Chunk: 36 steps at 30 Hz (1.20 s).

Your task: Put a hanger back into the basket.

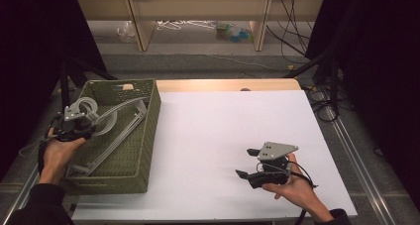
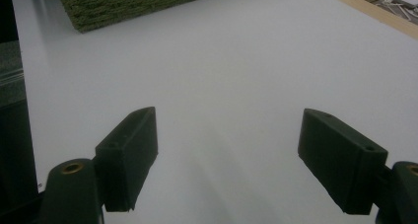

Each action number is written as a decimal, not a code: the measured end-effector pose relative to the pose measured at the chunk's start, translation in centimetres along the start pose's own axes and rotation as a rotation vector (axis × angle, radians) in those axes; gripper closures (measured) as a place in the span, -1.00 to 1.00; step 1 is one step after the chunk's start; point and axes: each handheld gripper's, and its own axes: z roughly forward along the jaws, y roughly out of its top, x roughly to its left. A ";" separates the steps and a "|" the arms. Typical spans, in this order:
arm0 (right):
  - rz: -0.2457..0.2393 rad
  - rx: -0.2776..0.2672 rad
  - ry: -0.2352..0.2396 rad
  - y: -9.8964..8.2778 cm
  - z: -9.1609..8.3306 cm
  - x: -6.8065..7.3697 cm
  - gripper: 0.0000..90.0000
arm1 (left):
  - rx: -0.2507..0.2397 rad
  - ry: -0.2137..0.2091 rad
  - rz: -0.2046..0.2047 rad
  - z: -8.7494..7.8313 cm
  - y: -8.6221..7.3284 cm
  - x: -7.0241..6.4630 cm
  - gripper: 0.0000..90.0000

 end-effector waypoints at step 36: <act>0.020 -0.014 -0.015 -0.1 0.2 -0.2 -0.50 | -0.308 -0.108 -0.058 -8.8 1.0 -6.7 -0.19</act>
